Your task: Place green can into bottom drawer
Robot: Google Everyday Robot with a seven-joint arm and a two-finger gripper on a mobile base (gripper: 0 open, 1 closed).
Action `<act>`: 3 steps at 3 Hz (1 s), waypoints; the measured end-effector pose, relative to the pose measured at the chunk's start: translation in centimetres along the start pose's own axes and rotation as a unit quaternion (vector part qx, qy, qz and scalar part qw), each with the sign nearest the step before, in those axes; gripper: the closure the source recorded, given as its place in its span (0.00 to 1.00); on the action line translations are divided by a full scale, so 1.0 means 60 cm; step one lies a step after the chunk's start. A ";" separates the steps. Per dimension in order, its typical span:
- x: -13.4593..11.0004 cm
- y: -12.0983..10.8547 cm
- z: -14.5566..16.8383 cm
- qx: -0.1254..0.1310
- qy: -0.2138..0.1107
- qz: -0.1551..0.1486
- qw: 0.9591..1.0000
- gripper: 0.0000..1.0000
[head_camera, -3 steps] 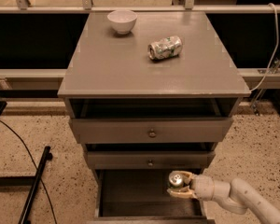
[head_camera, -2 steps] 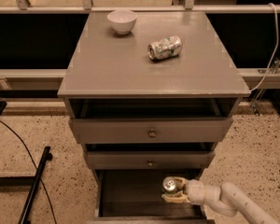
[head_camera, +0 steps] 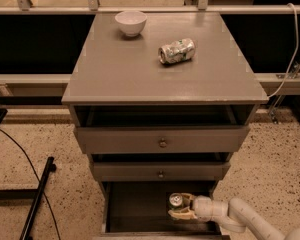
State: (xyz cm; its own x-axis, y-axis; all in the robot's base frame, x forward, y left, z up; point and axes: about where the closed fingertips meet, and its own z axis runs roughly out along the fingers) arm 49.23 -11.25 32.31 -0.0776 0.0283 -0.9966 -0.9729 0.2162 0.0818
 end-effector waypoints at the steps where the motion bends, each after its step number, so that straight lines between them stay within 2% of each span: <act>1: 0.046 -0.007 0.023 -0.020 0.002 0.028 0.999 1.00; 2: 0.087 -0.007 0.038 -0.049 0.018 0.051 0.997 0.76; 3: 0.109 -0.004 0.040 -0.058 0.031 0.065 0.996 0.53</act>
Offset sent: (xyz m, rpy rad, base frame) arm 0.0065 0.0254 -0.0706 -0.0219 0.1400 0.1479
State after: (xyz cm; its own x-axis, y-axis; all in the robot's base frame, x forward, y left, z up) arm 49.51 -8.77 25.81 -0.2135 -0.0120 -0.9769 -0.9722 0.1010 0.2112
